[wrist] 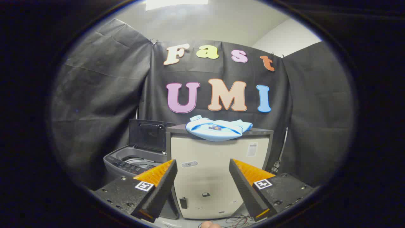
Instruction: Put the clothes into the washing machine and then close the washing machine lid.
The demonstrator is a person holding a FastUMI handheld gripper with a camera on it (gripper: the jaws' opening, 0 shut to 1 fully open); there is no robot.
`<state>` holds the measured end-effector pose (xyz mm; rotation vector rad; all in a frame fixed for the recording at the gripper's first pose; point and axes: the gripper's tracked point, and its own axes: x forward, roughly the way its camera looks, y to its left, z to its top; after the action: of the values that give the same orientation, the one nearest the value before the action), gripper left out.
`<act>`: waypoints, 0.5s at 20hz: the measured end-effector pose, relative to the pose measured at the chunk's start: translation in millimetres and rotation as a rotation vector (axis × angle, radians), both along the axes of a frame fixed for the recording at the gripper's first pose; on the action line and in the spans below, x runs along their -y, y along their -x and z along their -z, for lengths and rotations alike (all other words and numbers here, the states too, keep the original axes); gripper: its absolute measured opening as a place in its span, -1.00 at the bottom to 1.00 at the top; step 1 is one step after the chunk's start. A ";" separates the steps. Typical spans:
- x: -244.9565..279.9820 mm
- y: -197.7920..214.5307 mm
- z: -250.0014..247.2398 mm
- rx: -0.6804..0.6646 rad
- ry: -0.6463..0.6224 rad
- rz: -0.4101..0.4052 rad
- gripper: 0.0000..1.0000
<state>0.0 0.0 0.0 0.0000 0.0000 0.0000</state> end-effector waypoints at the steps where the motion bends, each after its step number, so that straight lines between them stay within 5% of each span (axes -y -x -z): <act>1: -0.2 -0.6 -0.8 -0.001 0.001 0.000 0.99; 10: 4.7 -15.0 -16.2 0.000 -0.007 0.028 0.99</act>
<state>15.0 -4.7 16.2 0.0068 0.0002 -0.0276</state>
